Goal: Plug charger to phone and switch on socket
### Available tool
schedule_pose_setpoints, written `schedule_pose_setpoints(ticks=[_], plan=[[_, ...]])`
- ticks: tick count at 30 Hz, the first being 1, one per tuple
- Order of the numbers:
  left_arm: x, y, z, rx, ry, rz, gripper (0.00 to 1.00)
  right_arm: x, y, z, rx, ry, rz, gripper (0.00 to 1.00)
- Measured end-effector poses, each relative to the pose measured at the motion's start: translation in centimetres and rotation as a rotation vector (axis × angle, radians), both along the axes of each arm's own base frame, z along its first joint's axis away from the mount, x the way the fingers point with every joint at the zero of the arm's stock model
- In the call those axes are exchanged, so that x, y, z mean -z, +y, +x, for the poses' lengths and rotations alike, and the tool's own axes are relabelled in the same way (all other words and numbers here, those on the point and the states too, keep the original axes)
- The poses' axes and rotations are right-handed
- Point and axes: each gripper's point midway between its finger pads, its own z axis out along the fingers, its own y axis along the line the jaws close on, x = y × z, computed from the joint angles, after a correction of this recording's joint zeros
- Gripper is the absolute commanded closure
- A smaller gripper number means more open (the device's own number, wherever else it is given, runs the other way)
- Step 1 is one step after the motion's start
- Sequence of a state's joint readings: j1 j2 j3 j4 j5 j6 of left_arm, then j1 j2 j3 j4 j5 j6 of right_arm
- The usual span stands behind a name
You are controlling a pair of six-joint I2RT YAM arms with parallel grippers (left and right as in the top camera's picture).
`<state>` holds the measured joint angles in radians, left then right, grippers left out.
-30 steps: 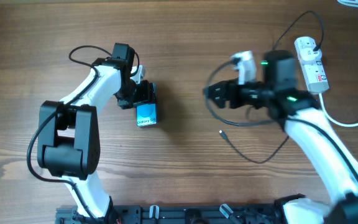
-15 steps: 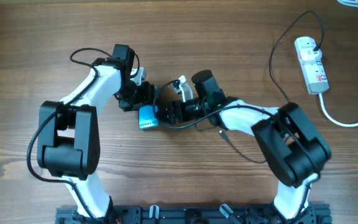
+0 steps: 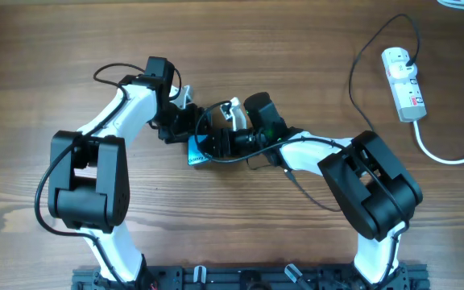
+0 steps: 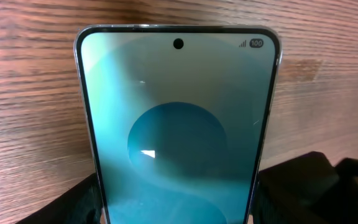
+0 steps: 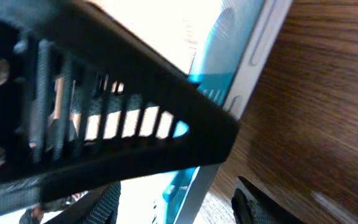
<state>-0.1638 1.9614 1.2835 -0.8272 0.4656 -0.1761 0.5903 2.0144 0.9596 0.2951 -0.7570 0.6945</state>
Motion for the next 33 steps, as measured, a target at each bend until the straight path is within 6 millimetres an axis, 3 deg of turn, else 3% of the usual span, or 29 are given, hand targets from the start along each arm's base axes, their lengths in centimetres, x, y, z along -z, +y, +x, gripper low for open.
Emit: schedule_pose_setpoints(ticks=[5,13,17,21,27,30,33], plan=[[-0.3,-0.5,-0.1,0.014,-0.001,-0.032,0.33,0.2,-0.2,0.5,0.048,0.026,-0.015,0.63],[-0.3,-0.6,0.0,0.02,-0.01,-0.039,0.28,0.5,-0.4,1.2,0.11,0.053,-0.032,0.96],[-0.4,-0.7,0.1,0.023,-0.013,-0.044,0.21,0.8,-0.5,1.3,0.125,0.066,-0.036,0.95],[-0.6,-0.7,0.1,0.028,-0.021,-0.047,0.02,0.9,-0.4,1.4,0.134,0.077,-0.029,0.96],[-0.8,0.1,0.6,0.008,-0.037,-0.034,0.04,0.6,-0.9,1.8,0.144,0.097,-0.01,0.96],[-1.8,1.1,1.3,-0.023,-0.067,-0.045,0.1,-0.9,-1.8,3.2,0.138,0.076,0.066,0.96],[-5.8,1.5,3.0,-0.035,-0.186,-0.2,0.14,-4.4,-2.2,4.6,0.079,-0.006,0.219,0.96]])
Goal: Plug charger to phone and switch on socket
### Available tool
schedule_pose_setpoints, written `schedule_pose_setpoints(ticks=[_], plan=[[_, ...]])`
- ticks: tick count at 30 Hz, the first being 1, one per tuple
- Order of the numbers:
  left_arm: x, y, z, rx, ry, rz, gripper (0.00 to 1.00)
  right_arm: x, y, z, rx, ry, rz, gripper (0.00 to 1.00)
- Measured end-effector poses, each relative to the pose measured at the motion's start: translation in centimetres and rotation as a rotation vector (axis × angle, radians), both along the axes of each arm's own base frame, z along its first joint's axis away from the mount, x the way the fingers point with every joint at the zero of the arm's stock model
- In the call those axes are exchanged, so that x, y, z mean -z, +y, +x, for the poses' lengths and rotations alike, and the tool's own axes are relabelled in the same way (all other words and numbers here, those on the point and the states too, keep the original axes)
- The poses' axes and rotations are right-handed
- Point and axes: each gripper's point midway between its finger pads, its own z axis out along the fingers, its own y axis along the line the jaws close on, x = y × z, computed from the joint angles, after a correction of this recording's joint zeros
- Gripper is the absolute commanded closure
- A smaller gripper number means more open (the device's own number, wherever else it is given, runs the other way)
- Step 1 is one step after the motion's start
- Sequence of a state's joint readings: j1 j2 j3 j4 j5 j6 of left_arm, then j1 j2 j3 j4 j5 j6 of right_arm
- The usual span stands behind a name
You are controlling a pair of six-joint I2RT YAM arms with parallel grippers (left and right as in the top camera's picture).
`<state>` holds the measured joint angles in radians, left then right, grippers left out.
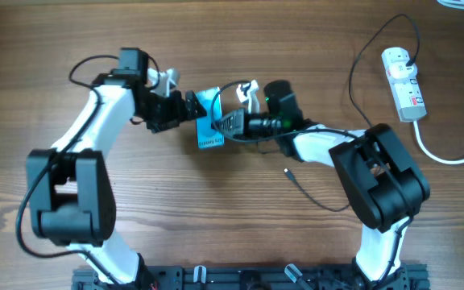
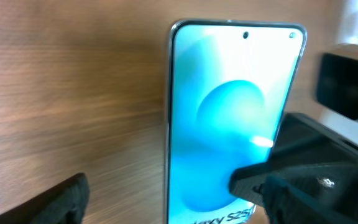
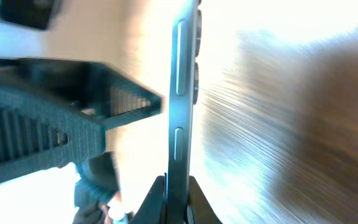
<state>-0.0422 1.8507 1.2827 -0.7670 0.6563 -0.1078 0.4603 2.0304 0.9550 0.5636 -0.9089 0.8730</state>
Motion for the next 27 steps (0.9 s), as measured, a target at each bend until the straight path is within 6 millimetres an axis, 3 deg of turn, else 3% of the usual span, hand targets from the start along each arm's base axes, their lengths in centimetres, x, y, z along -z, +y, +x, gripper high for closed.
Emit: schedule_pose_setpoints(ticks=[3,7,11,13,18,27], plan=[[-2.8,-0.7,0.8,0.017,-0.072,-0.152,0.17,-3.7,0.3,-0.1,-0.079,-0.097,0.143,0.96],[-7.2,-2.1,1.4,0.083,-0.176,-0.416,0.18,-8.6,0.8,-1.7,-0.197,-0.2,0.3,0.96],[-11.8,-3.3,1.3,0.205,-0.307,-0.653,0.19,-9.4,0.8,-2.4,-0.221,-0.091,0.328,0.96],[-13.0,-3.5,0.8,0.24,-0.325,-0.719,0.22,-9.3,0.8,-2.5,-0.219,-0.05,0.328,0.96],[-13.6,-3.4,0.6,0.253,-0.329,-0.755,0.28,-9.6,0.8,-2.4,-0.212,-0.052,0.335,0.96],[-13.7,-3.4,0.5,0.254,-0.328,-0.759,0.27,-10.0,1.2,-0.9,-0.115,-0.08,0.346,0.96]])
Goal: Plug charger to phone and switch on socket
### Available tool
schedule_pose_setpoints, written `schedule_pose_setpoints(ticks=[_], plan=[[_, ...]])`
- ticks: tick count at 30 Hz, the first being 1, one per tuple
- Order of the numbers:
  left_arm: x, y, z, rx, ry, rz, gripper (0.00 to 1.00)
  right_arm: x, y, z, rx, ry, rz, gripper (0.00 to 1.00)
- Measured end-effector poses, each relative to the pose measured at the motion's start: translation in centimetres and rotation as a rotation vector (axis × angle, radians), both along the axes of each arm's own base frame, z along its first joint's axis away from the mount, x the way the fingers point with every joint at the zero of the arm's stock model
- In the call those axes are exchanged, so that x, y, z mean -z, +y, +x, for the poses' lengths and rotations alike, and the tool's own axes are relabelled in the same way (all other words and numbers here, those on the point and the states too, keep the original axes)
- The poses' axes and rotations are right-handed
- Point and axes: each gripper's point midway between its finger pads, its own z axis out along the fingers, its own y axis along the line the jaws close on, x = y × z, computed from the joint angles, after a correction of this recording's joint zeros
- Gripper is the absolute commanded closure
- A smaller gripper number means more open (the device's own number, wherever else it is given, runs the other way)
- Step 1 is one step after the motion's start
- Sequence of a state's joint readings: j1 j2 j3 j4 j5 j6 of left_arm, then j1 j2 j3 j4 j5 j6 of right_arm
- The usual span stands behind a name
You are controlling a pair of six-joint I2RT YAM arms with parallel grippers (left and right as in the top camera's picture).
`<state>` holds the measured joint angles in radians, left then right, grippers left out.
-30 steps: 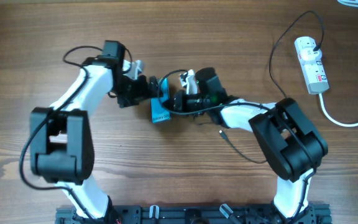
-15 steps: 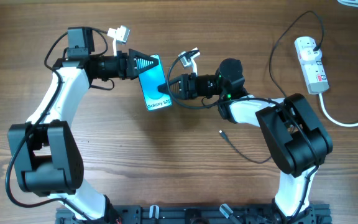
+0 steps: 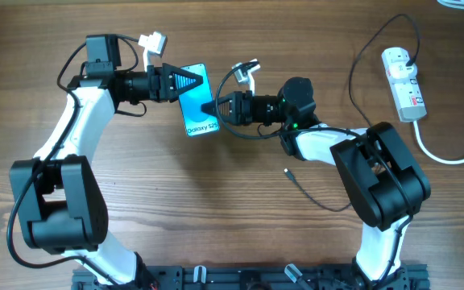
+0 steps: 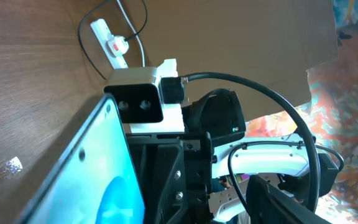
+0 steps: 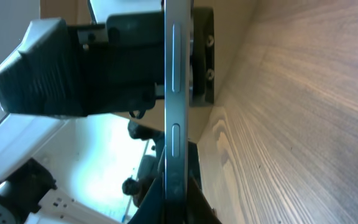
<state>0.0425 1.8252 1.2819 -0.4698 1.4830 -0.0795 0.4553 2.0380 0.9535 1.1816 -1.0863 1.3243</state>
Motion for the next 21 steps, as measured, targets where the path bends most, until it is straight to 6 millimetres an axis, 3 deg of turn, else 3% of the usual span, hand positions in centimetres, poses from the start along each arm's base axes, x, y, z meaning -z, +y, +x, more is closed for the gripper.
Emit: schedule_pose_setpoints(ticks=[5,8,10,21], plan=[[0.0,0.0,0.0,0.0,0.0,0.001,0.33,-0.2,0.0,0.9,0.055,-0.002,0.007,0.96],[0.1,0.0,0.0,-0.002,0.0,0.004,0.5,-0.5,0.0,1.0,0.062,-0.008,0.012,0.96],[0.2,0.0,0.1,-0.005,0.004,0.008,0.56,-0.8,0.0,1.0,0.063,-0.017,0.016,0.96],[0.3,0.2,0.2,-0.013,0.005,0.013,0.55,-1.2,0.5,1.0,0.073,0.036,0.027,0.96]])
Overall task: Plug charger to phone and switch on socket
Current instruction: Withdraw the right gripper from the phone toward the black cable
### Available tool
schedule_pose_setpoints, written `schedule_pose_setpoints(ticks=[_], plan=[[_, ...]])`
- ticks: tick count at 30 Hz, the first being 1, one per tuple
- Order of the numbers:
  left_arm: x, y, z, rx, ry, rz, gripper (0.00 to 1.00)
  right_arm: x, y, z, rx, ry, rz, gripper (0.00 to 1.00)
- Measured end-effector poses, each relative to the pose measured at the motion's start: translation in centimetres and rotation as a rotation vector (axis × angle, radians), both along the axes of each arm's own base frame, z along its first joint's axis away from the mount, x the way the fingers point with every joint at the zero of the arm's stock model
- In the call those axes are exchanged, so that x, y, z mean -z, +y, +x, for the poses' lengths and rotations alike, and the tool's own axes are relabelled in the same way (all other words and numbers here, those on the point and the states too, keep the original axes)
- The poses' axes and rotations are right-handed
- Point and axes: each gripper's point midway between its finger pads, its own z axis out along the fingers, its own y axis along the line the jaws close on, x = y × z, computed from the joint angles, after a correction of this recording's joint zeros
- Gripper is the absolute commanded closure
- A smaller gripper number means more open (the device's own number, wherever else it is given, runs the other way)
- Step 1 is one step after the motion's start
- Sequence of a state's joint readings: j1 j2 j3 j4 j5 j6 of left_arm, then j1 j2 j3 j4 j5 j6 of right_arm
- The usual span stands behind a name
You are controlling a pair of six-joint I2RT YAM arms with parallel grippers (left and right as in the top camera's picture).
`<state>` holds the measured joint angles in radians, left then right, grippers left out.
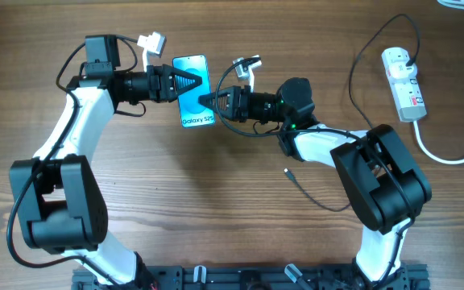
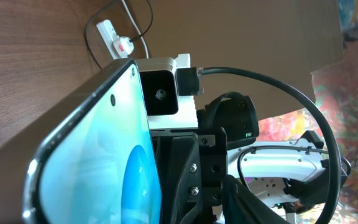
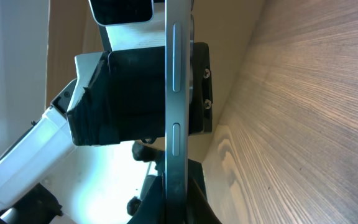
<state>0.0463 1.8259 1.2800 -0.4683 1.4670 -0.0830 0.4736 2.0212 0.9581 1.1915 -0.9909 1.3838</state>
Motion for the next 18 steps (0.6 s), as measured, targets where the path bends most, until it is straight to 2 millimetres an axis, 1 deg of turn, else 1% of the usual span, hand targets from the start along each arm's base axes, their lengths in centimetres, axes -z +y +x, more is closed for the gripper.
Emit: schedule_pose_setpoints(ticks=[4,6,8,10,11,12,16,18], plan=[[0.06,0.01,0.04,-0.002,-0.001,0.003,0.63,-0.18,0.05,-0.07,-0.001,0.007,0.004,0.96],[0.08,0.01,0.05,-0.002,-0.001,0.003,0.7,-0.29,0.05,-0.07,-0.001,0.004,0.005,0.96],[0.18,0.02,0.08,-0.004,0.001,0.006,0.79,-0.44,0.05,-0.07,-0.001,0.001,0.007,0.96],[0.35,0.04,0.13,-0.008,0.003,0.013,0.85,-0.59,0.05,-0.08,-0.002,-0.003,0.008,0.96],[0.42,0.04,0.12,-0.009,0.008,0.013,0.91,-0.71,0.05,-0.08,-0.002,-0.006,0.01,0.95],[0.49,0.05,0.15,-0.011,0.008,0.016,0.96,-0.79,0.07,-0.08,-0.002,-0.008,0.011,0.92],[0.54,0.1,0.15,-0.012,0.016,0.015,0.96,-0.53,0.15,-0.04,-0.001,0.005,0.002,0.67],[0.82,0.09,0.22,-0.019,0.012,0.03,0.96,0.11,0.16,0.13,0.005,0.034,-0.015,0.61]])
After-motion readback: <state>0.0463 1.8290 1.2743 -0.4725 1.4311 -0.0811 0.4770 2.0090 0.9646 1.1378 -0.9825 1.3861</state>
